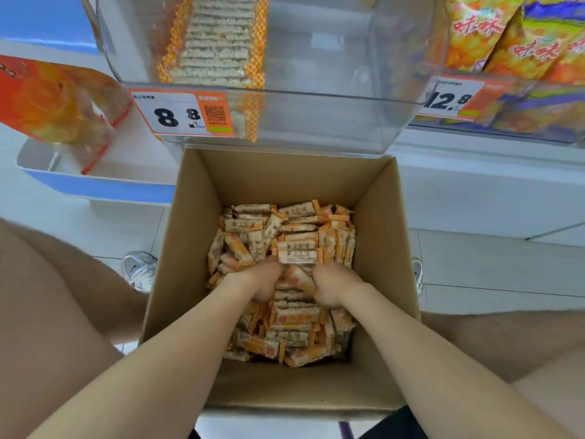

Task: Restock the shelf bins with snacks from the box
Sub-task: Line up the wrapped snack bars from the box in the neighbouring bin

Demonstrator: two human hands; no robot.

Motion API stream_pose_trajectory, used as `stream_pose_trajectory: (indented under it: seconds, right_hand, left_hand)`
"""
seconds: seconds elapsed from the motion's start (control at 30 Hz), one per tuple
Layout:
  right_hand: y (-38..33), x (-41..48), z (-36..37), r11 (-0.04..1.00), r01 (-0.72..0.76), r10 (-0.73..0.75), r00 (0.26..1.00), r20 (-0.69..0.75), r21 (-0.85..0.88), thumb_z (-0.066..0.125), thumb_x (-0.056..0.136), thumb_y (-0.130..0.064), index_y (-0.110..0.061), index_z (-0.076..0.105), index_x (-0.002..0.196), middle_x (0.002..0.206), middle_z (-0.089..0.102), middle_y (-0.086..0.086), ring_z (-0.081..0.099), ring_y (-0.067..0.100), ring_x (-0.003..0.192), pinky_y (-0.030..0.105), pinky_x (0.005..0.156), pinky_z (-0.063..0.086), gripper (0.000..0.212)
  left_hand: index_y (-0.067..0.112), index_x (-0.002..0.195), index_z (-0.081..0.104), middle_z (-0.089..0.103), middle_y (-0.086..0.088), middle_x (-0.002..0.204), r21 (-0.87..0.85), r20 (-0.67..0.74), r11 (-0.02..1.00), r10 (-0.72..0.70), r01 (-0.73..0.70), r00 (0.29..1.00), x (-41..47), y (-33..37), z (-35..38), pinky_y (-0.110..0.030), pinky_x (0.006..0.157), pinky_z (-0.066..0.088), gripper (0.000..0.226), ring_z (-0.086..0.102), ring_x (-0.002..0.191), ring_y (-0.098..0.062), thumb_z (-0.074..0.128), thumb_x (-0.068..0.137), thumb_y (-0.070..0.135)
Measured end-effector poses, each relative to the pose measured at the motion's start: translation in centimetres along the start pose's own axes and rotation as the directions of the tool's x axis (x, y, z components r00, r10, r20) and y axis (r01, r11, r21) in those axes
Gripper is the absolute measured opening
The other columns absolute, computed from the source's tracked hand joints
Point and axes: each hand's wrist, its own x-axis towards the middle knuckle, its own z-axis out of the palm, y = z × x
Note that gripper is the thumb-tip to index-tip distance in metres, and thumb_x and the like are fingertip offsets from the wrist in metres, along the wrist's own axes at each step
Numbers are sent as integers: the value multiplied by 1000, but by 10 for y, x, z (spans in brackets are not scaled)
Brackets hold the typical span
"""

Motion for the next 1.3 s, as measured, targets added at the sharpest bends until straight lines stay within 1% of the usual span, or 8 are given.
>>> stream_pose_trajectory:
  seconds: [0.07,0.13,0.27,0.47,0.67,0.9,1.13,1.3]
  right_hand:
    - [4,0,-11,986,-68,67,998,12,152,55,100,-11,-15,53,83,86,57,6,55,22,72,32,55,43,17]
    - [9,-5,-23,962,-102,103,995,11,253,53,101,-9,-9,57,105,95,60,9,56,22,75,32,56,44,6]
    - [16,-20,-41,901,-92,129,990,-59,424,50,98,-6,-6,47,144,121,63,16,65,32,104,45,82,59,46]
    - [9,-45,-60,820,82,77,965,-251,566,44,107,-20,-13,51,146,97,71,12,69,33,81,34,59,45,40]
    - [13,-85,-87,859,283,-84,900,-428,426,41,113,-32,-17,60,139,120,70,5,67,26,109,26,78,47,36]
    - [2,-124,-115,864,447,-240,770,-592,231,50,110,-35,-34,65,138,121,68,-14,58,1,108,24,89,44,33]
    - [-35,-174,-148,840,521,-257,631,-732,154,49,107,-45,-36,64,125,85,66,-16,63,3,79,30,69,44,25]
    - [-53,-201,-191,788,585,-235,573,-785,192,43,110,-41,-30,48,142,106,66,-12,63,3,89,25,75,51,34]
  left_hand:
    - [17,145,53,49,-7,145,-56,-64,998,-34,30,997,1,-2,4,-41,105,50,51,56,126,-30,71,97,20]
    - [20,136,57,59,-4,134,-86,-137,994,-74,63,988,0,0,8,-42,105,46,46,57,124,-29,75,95,32]
    - [22,127,60,61,-5,127,2,-205,992,-121,124,971,-2,12,17,-49,106,34,46,47,130,-32,78,88,40]
    - [26,113,73,68,4,116,-269,-323,963,-60,-30,945,-19,10,-9,-27,83,51,37,63,111,-18,87,79,33]
    - [34,131,57,66,9,122,-573,-391,779,11,-253,920,-82,3,-79,-32,82,63,75,71,100,-9,96,69,19]
    - [23,119,72,75,2,114,-539,-557,679,157,-499,816,-166,30,-121,-29,89,59,51,72,105,-12,86,76,-2]
    - [27,112,74,74,-1,106,-398,-718,686,181,-609,672,-239,42,-166,-36,90,58,33,72,96,-19,82,86,7]
    - [21,125,68,72,-4,113,-372,-825,590,144,-717,547,-266,50,-204,-31,82,61,43,72,96,-15,79,89,1]
